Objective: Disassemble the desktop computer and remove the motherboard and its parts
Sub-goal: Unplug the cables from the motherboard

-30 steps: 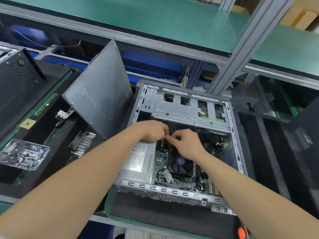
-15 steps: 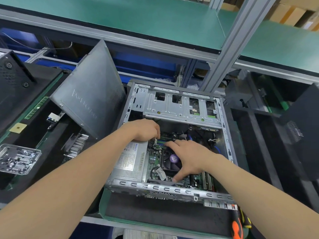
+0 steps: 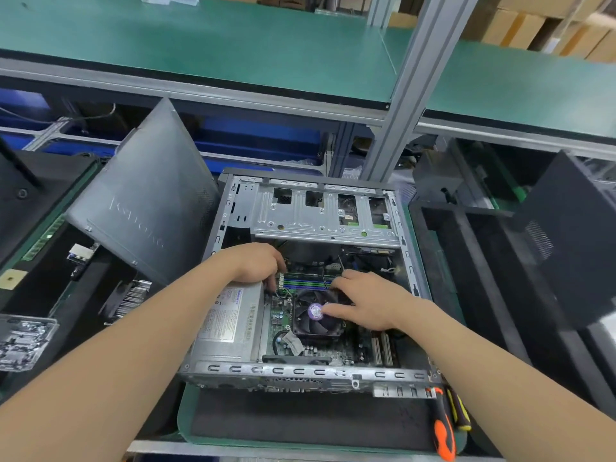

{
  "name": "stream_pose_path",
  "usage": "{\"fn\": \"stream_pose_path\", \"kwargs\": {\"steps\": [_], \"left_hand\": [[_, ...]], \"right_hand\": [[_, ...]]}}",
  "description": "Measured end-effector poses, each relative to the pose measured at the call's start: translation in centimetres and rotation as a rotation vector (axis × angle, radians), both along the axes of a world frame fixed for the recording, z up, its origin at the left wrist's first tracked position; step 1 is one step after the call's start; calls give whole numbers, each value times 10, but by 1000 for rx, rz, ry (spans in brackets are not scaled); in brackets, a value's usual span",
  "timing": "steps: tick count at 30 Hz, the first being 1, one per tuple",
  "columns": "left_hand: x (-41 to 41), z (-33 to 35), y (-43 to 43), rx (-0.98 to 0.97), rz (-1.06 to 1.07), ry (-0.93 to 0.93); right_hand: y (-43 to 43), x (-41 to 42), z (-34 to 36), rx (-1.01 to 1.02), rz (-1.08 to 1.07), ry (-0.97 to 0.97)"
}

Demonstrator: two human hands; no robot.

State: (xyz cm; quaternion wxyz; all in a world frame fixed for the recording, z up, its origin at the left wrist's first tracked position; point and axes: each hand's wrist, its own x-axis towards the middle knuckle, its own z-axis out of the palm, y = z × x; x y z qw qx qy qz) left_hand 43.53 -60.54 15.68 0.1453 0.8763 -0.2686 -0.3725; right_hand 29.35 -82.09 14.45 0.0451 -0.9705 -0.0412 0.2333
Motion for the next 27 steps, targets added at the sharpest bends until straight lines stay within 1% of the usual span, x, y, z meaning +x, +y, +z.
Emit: {"fn": "stream_pose_path", "kwargs": {"steps": [4,8,10,12,14,17,22,24,27], "left_hand": [[-3,3,1,-16,9,54],[-4,-1,3,-84,69,9],[-3,-3,3,-109,60,-76],[-5,-1,5,-143,-4,-241],[-9,3,7,-250,-64,-341],[-24,13,2,-422,-80,-299],[-60,29,-26,-637,55,-181],[-76,37,-40,-704,117,-137],[-105,48,-63,-789,176,-112]], "right_hand": [[-1,-2,5,144,-100,-111],[5,-3,14,265,-174,-194],[9,-3,19,335,-211,-227],[13,-4,24,405,-266,-241],[15,-6,28,445,-328,-270],[18,-8,33,470,-403,-323],[17,-19,44,513,-465,-385],[11,-30,51,538,-512,-443],[-7,-56,63,523,-540,-562]]}}
